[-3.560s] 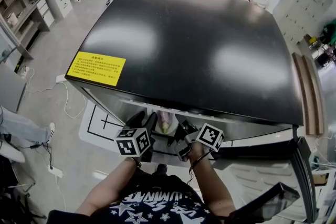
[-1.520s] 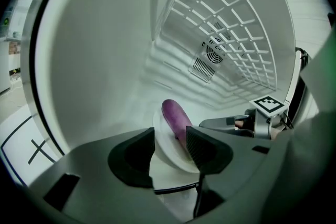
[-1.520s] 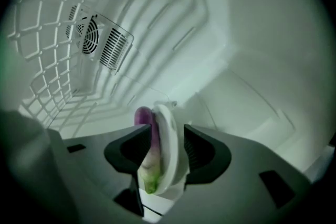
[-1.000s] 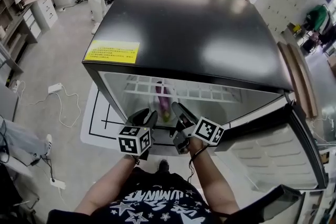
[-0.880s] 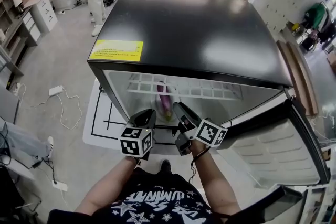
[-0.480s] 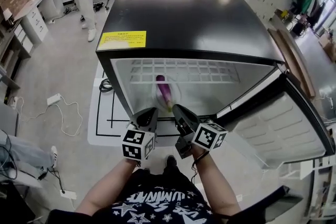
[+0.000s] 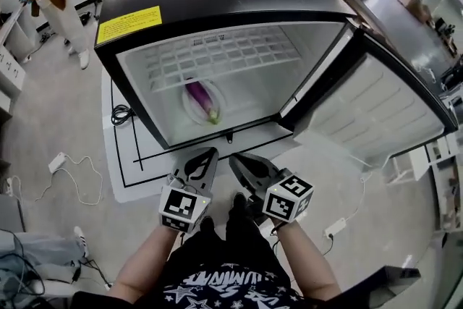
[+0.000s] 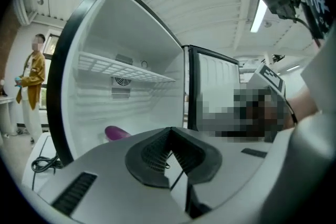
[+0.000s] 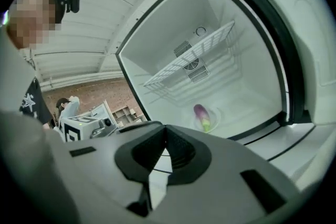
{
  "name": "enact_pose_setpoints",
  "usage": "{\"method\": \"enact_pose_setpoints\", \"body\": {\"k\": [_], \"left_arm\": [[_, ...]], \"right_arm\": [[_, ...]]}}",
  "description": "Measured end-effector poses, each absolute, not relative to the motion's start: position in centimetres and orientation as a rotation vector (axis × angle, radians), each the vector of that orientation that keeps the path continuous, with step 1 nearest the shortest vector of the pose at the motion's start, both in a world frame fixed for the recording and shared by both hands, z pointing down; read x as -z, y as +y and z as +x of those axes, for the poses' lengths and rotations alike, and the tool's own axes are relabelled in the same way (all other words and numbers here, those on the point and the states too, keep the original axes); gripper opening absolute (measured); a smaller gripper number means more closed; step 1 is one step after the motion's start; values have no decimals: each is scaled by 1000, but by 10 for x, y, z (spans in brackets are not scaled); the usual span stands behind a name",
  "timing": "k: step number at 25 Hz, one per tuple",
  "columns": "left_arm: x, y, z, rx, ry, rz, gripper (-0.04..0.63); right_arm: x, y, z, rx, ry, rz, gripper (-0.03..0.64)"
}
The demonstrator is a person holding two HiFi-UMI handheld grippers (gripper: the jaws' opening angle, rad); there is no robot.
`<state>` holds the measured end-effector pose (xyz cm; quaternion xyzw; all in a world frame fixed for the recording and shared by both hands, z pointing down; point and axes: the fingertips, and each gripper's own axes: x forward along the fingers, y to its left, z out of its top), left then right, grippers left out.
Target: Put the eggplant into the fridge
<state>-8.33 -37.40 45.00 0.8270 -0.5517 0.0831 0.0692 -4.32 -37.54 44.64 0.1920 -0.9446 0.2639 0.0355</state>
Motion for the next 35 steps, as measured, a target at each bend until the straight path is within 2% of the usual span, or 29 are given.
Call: {"method": "enact_pose_setpoints", "body": {"k": [8, 16, 29, 35], "left_arm": [[-470, -337, -56, -256, -1468, 2490, 9], [-471, -282, -27, -260, -1464, 2460, 8], [-455, -58, 25, -252, -1642, 2340, 8], [-437, -3, 31, -224, -1723, 2326, 8]], "right_arm": [[-456, -340, 5, -829, -2861, 800, 8], [-459, -280, 16, -722, -2883, 750, 8], [-445, -68, 70, -704, -2942, 598, 8], [-437, -12, 68, -655, -2970, 518, 8]]}}
